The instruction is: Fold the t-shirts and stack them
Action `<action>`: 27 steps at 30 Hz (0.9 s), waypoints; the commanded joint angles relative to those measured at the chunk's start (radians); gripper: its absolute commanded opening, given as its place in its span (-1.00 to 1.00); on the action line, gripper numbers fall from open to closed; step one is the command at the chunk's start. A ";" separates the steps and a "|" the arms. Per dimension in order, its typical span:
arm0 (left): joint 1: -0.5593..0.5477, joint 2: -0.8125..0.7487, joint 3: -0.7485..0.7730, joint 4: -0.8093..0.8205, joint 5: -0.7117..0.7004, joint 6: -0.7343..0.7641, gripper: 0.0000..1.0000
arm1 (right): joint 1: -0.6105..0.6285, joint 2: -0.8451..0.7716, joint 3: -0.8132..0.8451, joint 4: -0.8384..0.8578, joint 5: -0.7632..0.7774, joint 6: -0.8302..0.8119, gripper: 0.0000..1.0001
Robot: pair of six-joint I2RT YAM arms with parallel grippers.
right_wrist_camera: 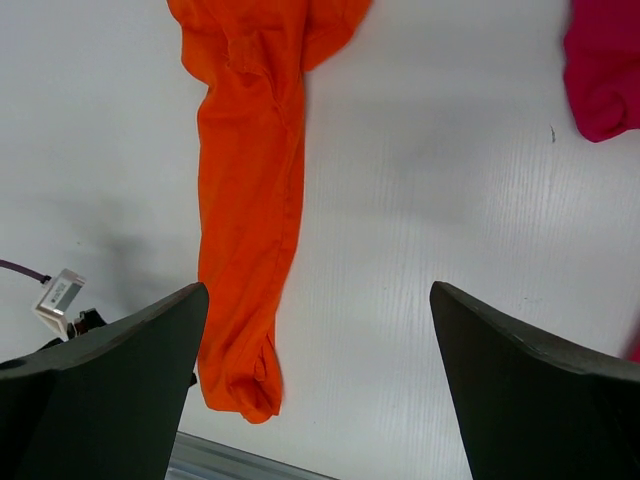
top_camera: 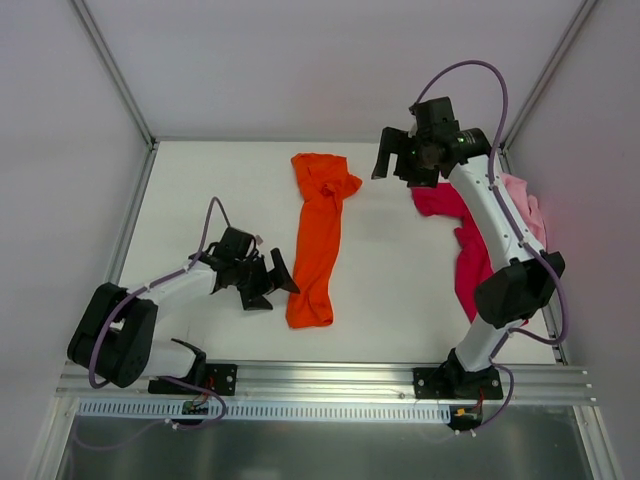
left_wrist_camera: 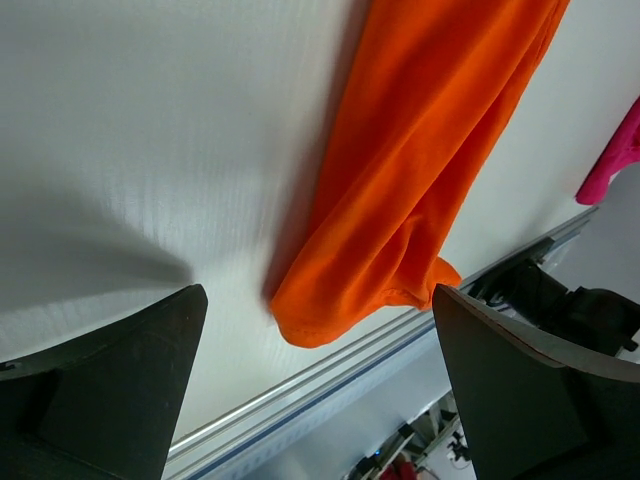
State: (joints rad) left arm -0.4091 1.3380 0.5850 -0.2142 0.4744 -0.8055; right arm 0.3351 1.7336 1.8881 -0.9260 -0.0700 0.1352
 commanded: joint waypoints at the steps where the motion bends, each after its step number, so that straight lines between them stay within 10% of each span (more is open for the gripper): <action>1: -0.052 -0.037 0.009 0.010 -0.063 -0.014 0.97 | -0.007 0.024 0.072 -0.031 -0.024 0.014 0.99; 11: -0.379 -0.010 0.220 -0.339 -0.601 0.023 0.95 | -0.005 0.040 0.109 -0.071 -0.017 -0.025 0.99; 27: -0.418 -0.111 0.047 -0.136 -0.485 -0.009 0.96 | -0.004 0.050 0.126 -0.069 -0.047 -0.017 0.99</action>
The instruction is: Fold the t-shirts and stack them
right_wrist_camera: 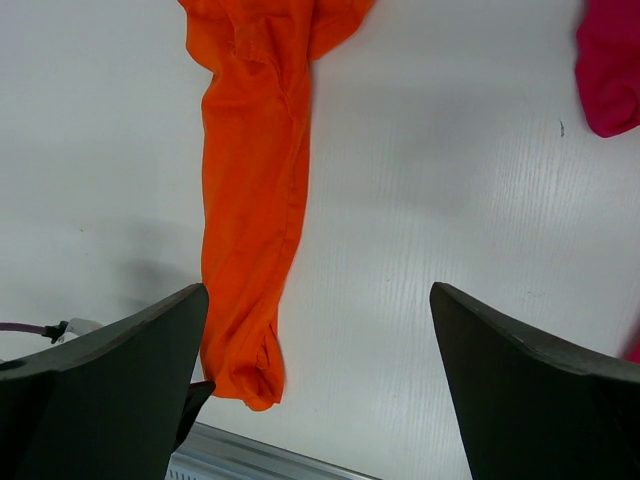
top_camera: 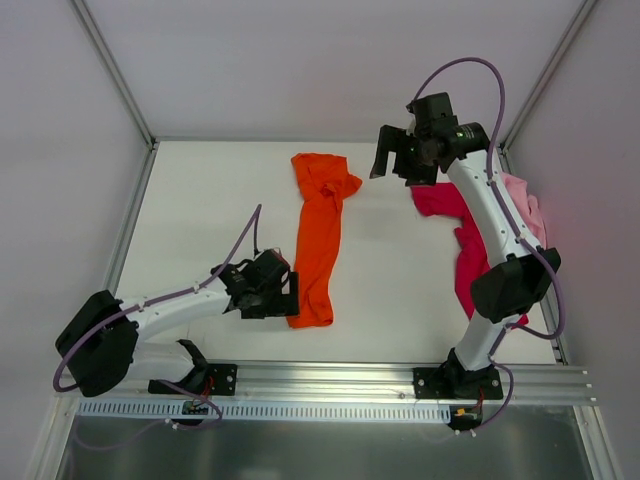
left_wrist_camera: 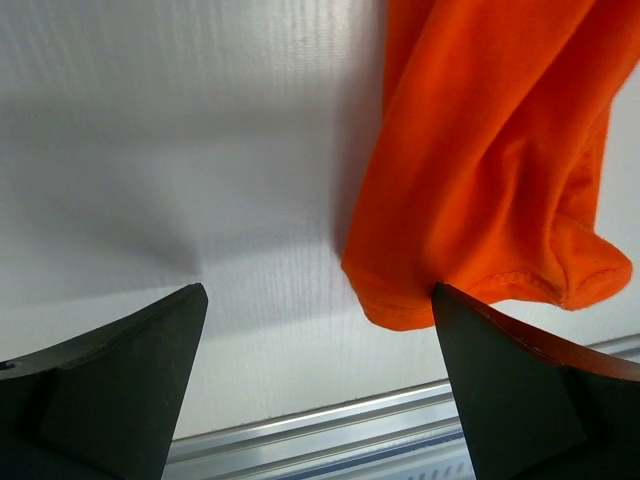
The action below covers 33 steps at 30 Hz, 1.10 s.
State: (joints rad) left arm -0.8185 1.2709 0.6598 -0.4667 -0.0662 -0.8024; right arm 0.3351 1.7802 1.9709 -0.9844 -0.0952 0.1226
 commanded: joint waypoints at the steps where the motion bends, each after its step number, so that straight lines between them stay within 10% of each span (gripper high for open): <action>1: -0.008 -0.048 -0.037 0.128 0.058 -0.008 0.96 | -0.004 0.004 0.043 -0.014 -0.023 -0.006 0.99; 22: -0.369 0.376 0.642 -0.633 -0.685 0.161 0.91 | -0.001 0.007 0.029 -0.008 -0.037 -0.005 0.99; 33: -0.407 0.236 0.492 -0.436 -0.532 0.209 0.94 | -0.001 0.007 0.029 0.000 -0.055 -0.001 0.99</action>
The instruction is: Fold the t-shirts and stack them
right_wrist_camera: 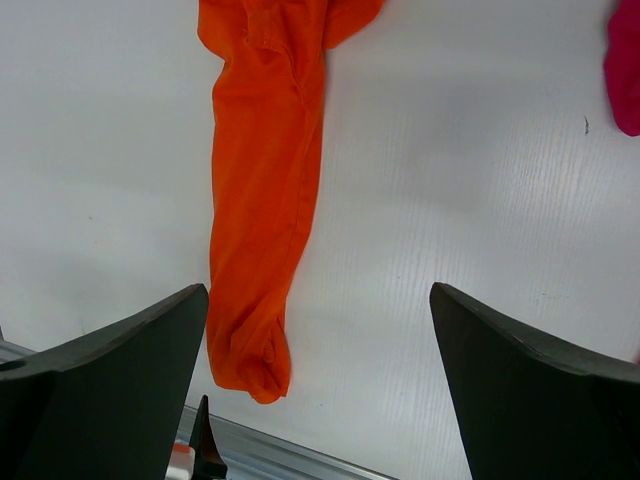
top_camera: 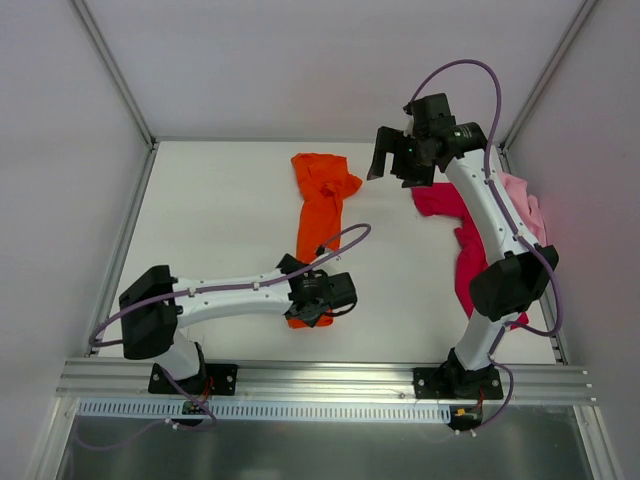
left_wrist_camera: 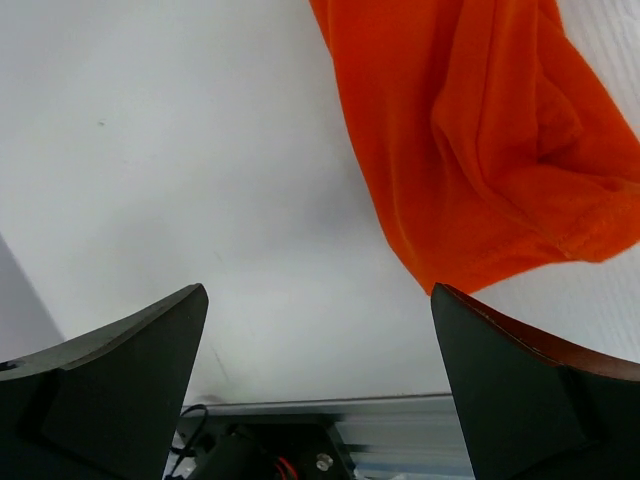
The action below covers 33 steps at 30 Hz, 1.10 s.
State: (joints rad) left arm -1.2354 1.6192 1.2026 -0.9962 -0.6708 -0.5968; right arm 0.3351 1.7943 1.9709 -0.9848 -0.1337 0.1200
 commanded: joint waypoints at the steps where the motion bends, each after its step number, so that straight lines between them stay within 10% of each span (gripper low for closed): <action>1: 0.016 -0.183 -0.069 0.128 0.149 -0.018 0.94 | -0.001 -0.007 0.028 0.000 -0.017 0.001 0.99; 13: 0.232 -0.597 -0.339 0.481 0.479 -0.161 0.95 | 0.004 -0.044 -0.038 0.017 -0.015 0.000 0.99; 33: 0.304 -0.391 -0.463 0.611 0.600 -0.147 0.91 | 0.008 -0.108 -0.075 0.017 0.000 0.004 0.99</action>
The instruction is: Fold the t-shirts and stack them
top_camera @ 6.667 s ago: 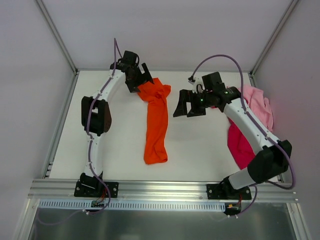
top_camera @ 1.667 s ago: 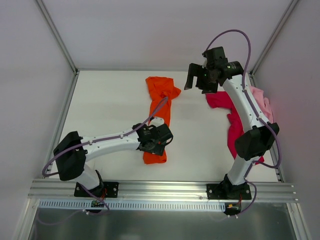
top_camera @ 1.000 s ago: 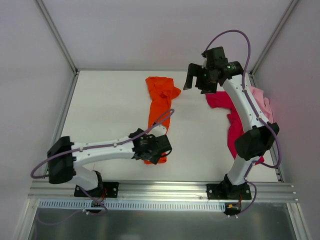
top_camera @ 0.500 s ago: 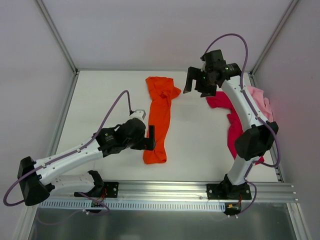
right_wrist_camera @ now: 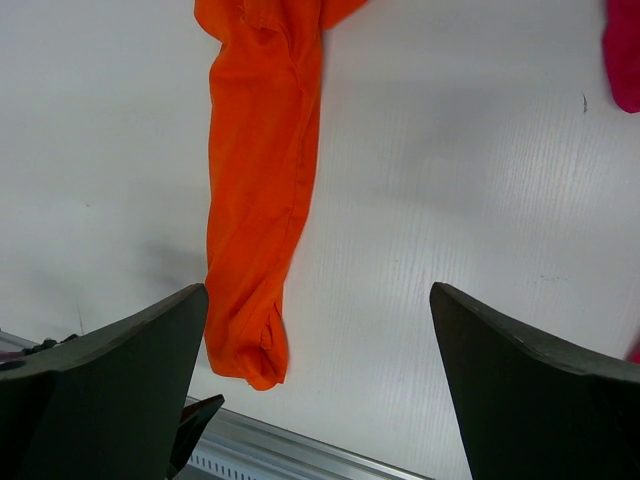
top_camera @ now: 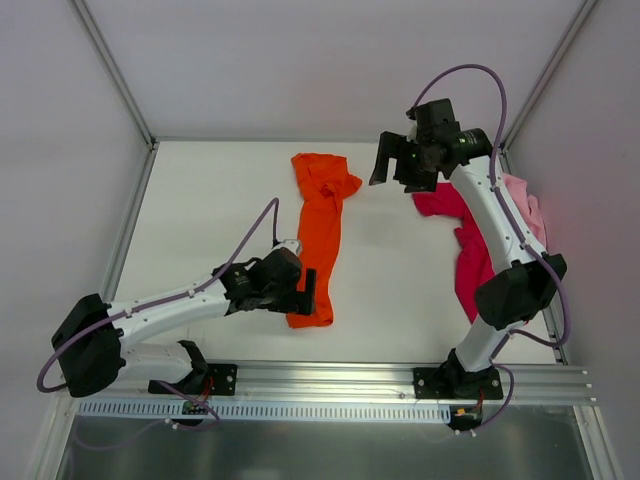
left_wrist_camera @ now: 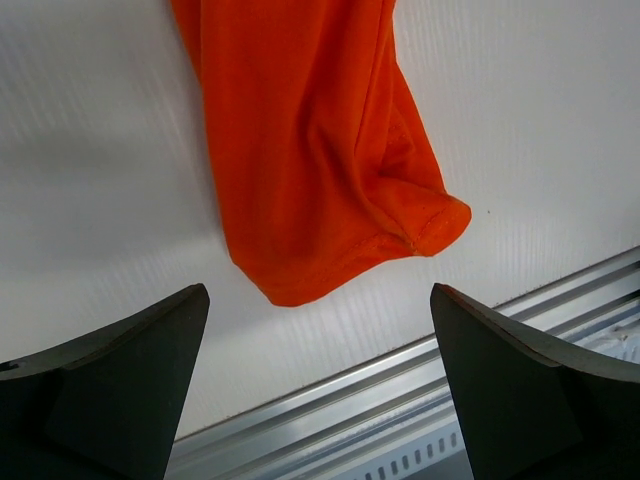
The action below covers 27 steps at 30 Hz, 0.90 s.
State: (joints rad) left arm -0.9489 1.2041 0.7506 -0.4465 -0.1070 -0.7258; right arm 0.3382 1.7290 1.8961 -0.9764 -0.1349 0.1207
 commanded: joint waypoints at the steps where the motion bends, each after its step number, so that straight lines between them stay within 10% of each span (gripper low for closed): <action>1: 0.018 0.032 -0.025 0.095 0.047 -0.024 0.91 | 0.004 -0.040 0.006 0.002 0.000 0.004 0.99; 27: 0.068 0.161 -0.112 0.288 0.162 -0.034 0.82 | 0.004 -0.009 0.086 -0.084 0.054 -0.053 0.99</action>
State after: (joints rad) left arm -0.8944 1.3708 0.6556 -0.1925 0.0284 -0.7387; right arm 0.3382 1.7290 1.9472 -1.0386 -0.1070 0.0917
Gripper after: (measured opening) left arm 0.914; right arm 0.995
